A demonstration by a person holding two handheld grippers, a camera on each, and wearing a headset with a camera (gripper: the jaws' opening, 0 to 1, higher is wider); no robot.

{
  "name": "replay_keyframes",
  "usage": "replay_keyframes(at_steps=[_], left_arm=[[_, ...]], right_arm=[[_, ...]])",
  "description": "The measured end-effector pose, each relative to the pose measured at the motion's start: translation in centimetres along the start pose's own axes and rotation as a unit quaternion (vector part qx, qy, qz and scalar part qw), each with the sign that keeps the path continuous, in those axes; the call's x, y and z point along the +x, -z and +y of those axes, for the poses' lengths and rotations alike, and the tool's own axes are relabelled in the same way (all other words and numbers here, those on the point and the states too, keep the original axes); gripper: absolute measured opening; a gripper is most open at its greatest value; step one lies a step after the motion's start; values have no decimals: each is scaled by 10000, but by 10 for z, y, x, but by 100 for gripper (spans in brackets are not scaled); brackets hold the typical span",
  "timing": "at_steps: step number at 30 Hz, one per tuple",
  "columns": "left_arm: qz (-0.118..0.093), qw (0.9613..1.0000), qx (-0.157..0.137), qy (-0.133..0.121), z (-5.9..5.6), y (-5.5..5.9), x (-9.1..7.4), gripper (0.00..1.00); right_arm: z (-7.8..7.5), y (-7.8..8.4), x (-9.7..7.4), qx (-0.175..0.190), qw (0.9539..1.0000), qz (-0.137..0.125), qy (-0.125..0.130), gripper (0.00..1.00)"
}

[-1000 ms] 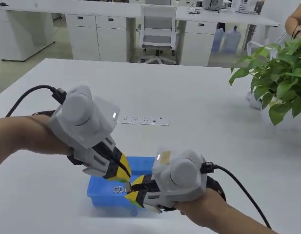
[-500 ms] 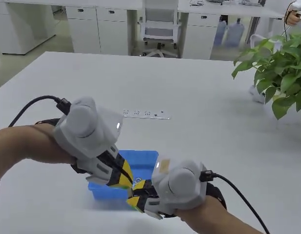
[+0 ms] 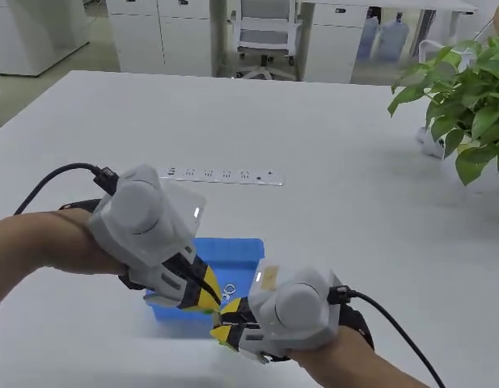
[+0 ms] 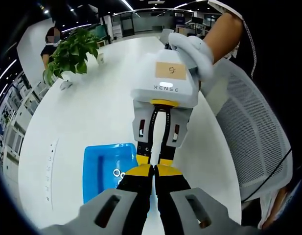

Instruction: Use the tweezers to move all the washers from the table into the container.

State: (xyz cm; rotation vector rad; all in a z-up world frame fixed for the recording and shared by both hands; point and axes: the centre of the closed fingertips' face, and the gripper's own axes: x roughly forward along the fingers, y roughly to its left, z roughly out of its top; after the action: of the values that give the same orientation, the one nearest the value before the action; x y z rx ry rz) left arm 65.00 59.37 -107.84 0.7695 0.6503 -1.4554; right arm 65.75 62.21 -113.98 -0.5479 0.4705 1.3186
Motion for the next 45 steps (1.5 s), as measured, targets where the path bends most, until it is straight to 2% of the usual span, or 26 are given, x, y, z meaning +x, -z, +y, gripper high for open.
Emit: replay_keyframes(at_steps=[19,24,29,39,45], left_arm=[[-76,10000,-47,-11,7,2,4,5],[-38,9999,-83,111,10,2,5,5],[65,9999,29,147,12,0,7,5],[24,9995,111,292,11,-7,12,5],[10,9995,103,290,12,-7,12,5]], right_arm=[[-5,4,4,34,10000,12,23,12],[-3,5,3,57,10000,13,8,14],[-6,5,1,69,10000,6,48,14],[-10,6,-1,162,9998,11,125,11],[-10,6,-1,183,9998,32,124,10]])
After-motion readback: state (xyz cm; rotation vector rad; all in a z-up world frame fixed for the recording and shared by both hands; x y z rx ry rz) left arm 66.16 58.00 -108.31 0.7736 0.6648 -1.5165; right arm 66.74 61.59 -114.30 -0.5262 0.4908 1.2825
